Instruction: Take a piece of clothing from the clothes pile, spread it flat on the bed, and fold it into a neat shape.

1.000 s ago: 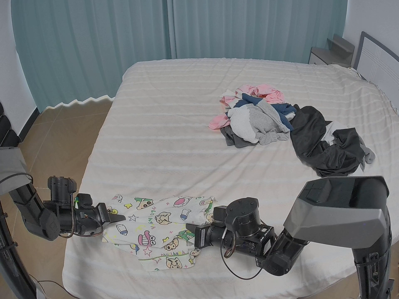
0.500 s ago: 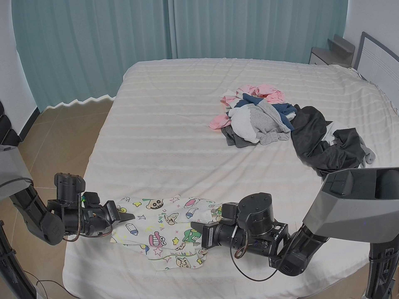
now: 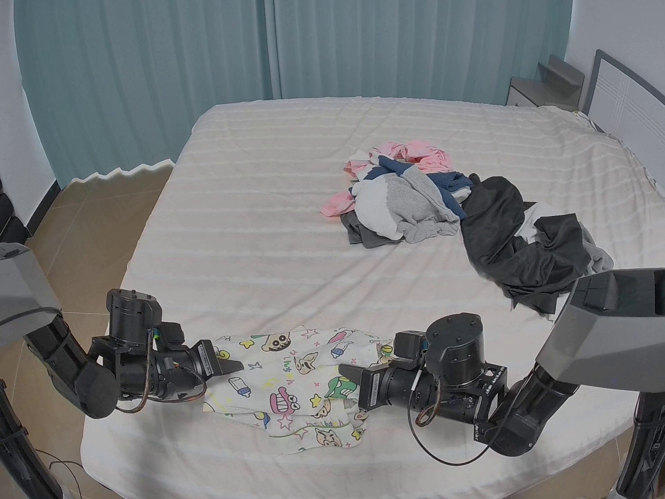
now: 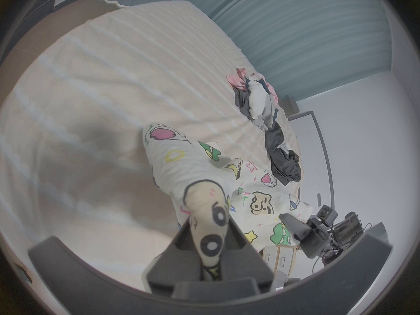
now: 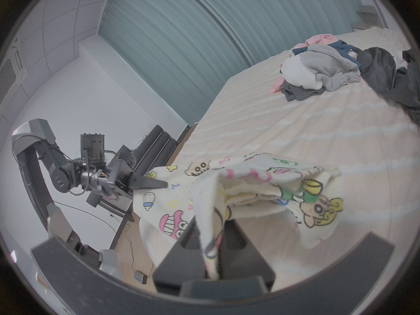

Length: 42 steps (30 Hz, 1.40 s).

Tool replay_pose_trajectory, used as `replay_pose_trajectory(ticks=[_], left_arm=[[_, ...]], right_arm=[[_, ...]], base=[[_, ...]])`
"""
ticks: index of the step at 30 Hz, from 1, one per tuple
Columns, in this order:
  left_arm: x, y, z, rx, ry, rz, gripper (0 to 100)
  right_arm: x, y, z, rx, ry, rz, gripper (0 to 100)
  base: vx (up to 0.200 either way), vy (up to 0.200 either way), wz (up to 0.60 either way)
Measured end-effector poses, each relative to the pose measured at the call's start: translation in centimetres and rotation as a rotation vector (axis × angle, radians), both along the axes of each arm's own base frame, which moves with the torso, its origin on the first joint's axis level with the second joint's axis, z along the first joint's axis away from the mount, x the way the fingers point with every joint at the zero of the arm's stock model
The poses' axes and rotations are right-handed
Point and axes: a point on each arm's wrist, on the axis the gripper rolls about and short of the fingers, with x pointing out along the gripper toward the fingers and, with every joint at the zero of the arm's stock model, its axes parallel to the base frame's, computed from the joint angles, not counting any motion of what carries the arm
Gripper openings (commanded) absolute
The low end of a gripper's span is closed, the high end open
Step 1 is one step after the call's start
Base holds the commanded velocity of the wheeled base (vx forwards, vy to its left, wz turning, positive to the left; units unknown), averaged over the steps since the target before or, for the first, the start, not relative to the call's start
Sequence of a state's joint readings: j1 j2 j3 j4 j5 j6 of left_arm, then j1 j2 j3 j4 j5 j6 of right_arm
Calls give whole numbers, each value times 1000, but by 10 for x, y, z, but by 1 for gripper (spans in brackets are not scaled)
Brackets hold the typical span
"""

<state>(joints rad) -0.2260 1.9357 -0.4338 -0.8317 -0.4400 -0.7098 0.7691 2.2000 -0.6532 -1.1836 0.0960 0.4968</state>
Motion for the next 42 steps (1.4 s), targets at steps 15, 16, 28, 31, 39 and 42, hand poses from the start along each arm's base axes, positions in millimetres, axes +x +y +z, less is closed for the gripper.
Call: replay_pose_trajectory(ticks=[15, 16, 28, 31, 39, 42], left_arm=[[-11, -43, 4, -1, 3, -80, 0], [-11, -44, 4, 1, 0, -80, 0], [-14, -51, 1, 9, 11, -101, 0], [-14, -51, -1, 12, 17, -103, 0], [-14, -51, -10, 40, 42, -86, 0], [-14, -51, -15, 49, 58, -85, 0]], right_arm=[[-8, -33, 10, -12, 16, -55, 0], [-8, -34, 10, -7, 11, -58, 0], [-12, -47, 5, -21, 26, -81, 0], [-13, -49, 2, -29, 36, -82, 0], [-15, -53, -9, -58, 73, -82, 0], [-17, -55, -14, -69, 93, -72, 0]], base=[[0, -200, 0], [0, -200, 0], [0, -167, 0], [0, 0, 0], [0, 0, 0], [0, 0, 0]])
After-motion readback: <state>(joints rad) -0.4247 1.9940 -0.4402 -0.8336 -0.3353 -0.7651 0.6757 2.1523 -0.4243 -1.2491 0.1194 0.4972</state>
